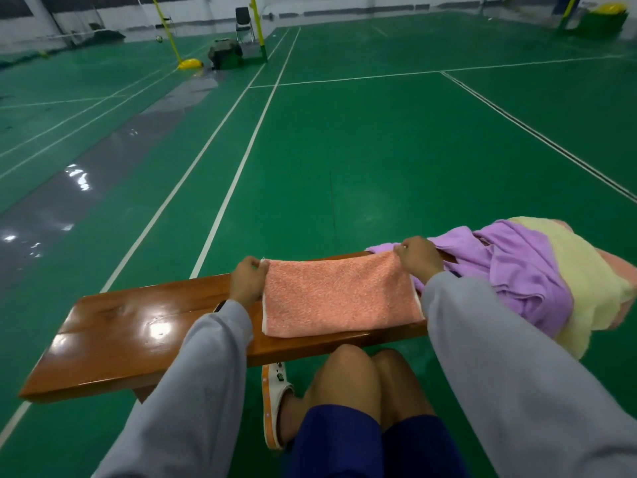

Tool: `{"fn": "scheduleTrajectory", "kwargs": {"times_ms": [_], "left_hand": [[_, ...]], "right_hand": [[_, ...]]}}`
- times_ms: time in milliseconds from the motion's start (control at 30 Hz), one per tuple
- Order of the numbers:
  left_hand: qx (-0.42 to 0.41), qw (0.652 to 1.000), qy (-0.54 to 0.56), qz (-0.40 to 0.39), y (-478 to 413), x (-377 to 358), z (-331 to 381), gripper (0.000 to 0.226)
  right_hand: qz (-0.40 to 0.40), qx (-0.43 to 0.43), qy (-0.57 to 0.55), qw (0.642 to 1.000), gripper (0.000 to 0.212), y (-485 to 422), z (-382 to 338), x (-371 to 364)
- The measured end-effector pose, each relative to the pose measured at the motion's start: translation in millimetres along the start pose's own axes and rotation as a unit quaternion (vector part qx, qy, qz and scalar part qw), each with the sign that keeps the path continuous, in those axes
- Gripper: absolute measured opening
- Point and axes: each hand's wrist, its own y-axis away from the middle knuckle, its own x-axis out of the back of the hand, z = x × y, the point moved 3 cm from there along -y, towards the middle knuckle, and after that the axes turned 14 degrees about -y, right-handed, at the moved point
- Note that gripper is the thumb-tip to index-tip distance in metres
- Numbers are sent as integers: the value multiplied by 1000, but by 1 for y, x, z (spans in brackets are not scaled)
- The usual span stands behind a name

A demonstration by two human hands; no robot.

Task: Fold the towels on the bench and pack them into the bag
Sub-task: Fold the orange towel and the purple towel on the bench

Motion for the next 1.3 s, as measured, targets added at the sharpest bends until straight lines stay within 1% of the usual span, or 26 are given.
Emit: {"fn": "scheduleTrajectory", "kwargs": {"times_ms": [67, 133, 167, 267, 300, 333, 400, 433, 500, 567, 600, 633, 700, 767, 867, 933, 967, 1033, 1067, 1100, 1167, 1200, 1233, 1267, 1300], "left_hand": [[-3, 1000, 7, 5, -5, -9, 0, 20], [-5, 1000, 4, 14, -7, -18, 2, 21], [-3, 1000, -13, 17, -9, -22, 1, 23], [35, 993, -108, -7, -15, -31, -5, 35], [46, 990, -130, -21, -17, -33, -8, 39], [55, 988, -137, -40, -19, -35, -8, 39], [64, 984, -143, -89, -21, -37, -7, 36], [69, 981, -140, -117, -20, -39, -6, 41], [91, 975, -119, -166, -17, -46, -6, 63], [101, 970, -104, -195, -7, -52, -4, 75], [100, 970, -101, -199, -3, -55, -3, 75], [99, 971, -93, -196, 1, -57, -2, 74], [98, 977, -57, -181, 4, -60, -4, 71], [102, 980, 4, -172, 2, -61, -7, 69], [112, 975, 63, -179, 3, -55, -11, 64], [116, 973, 87, -181, 2, -51, -14, 57], [121, 971, 100, -183, 0, -51, -16, 56], [130, 966, 117, -192, 0, -48, -20, 53], [130, 963, 127, -201, 1, -45, -20, 51], [130, 959, 145, -207, 3, -45, -21, 51], [130, 940, 212, -232, 8, -40, -22, 58], [134, 921, 266, -251, 10, -39, -24, 67], [137, 895, 322, -276, 11, -40, -26, 75], [140, 870, 366, -299, 12, -41, -27, 81], [137, 853, 392, -316, 11, -42, -30, 85]], "right_hand": [[29, -9, -17, 999, 33, -1, 4, -10], [48, -21, -26, 998, 38, -2, 10, -19], [45, -35, -18, 998, 47, -8, 21, -26], [38, -104, 16, 994, 88, -45, 80, -60], [38, -130, 23, 991, 93, -42, 83, -65], [40, -159, 25, 986, 93, -30, 76, -65], [48, -189, 23, 981, 87, 5, 44, -57], [47, -200, 20, 978, 84, 12, 35, -58], [24, -208, 2, 978, 78, 21, 31, -61], [-6, -195, -32, 980, 61, 26, 29, -61], [-18, -189, -60, 980, 52, 27, 30, -61], [-29, -188, -84, 978, 50, 28, 32, -59], [-36, -184, -120, 975, 61, 27, 28, -53], [-55, -176, -134, 974, 69, 23, 15, -47], [-86, -156, -157, 971, 60, 11, -15, -53], [-91, -150, -159, 972, 70, 10, -43, -64], [-97, -140, -147, 974, 71, 14, -61, -71], [-106, -108, -114, 982, 56, 22, -95, -90], [-112, -93, -106, 984, 53, 28, -110, -102], [-118, -79, -98, 985, 57, 34, -122, -113], [-130, -59, -96, 985, 64, 44, -140, -143], [-149, -65, -113, 980, 58, 50, -146, -159], [-173, -85, -143, 971, 48, 58, -151, -172], [-198, -107, -169, 959, 37, 66, -155, -183], [-209, -122, -178, 954, 29, 73, -158, -192]]}}
